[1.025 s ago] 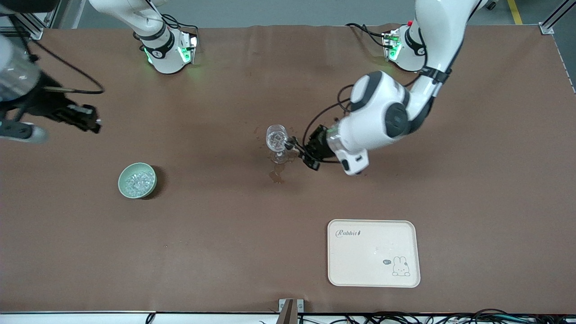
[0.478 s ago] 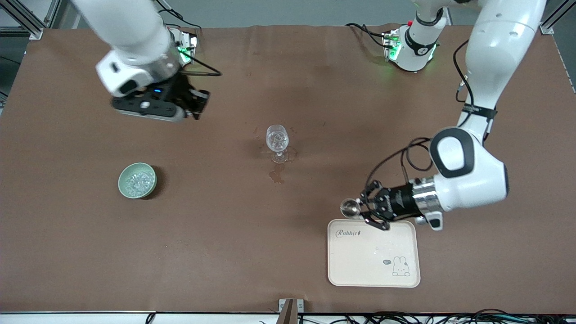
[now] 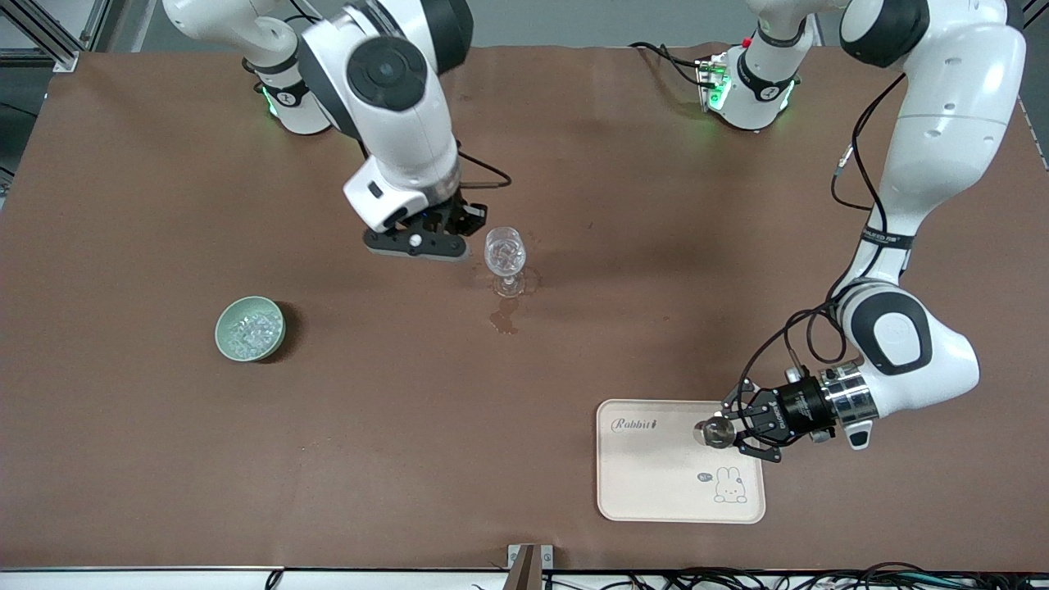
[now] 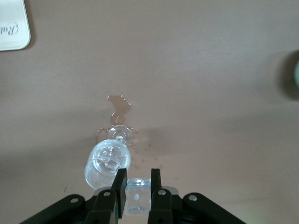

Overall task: Pour wine and add ice with both arms
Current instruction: 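Move the left gripper's jigger to the tray while the right gripper brings ice, then drop the ice into the glass while the left gripper sets the jigger down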

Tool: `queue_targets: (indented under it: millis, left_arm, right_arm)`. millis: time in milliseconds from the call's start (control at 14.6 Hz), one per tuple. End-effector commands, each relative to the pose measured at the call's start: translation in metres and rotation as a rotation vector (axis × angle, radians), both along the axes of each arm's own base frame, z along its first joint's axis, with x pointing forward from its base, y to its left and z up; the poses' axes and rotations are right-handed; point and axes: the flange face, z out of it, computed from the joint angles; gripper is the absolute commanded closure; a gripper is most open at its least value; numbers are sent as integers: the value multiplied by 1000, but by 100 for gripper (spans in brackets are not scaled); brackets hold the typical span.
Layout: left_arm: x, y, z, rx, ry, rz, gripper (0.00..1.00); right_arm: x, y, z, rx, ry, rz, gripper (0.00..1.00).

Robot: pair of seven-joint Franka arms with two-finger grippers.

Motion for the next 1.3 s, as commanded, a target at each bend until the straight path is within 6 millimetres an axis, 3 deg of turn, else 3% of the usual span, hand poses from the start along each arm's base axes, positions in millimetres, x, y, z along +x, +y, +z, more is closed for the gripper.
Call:
queue_targets:
  millis: [0,478,752,957,1094,1230]
  left_arm:
    - [7,22,-19,-38,13,39,99]
    - [20,51,-97,-50,-40,59,99]
    - [13,45,-121,-63,-85,54,98]
    - [11,42,-128,-62,-82,47,97]
    - [10,41,-129,-62,-81,45,87]
    - [10,41,-128,-58,-82,42,51]
  right_arm:
    - [-3,16,-20,3,13,-19,99]
    - [-26,49,-65,-18,59,-42,97]
    - [-34,56,-76,-29,77,-33,95]
    - [-39,62,-89,-32,98,-30,91]
    - [-41,68,-96,-14,113,-34,89]
    - [-39,66,-96,-13,114,-38,88]
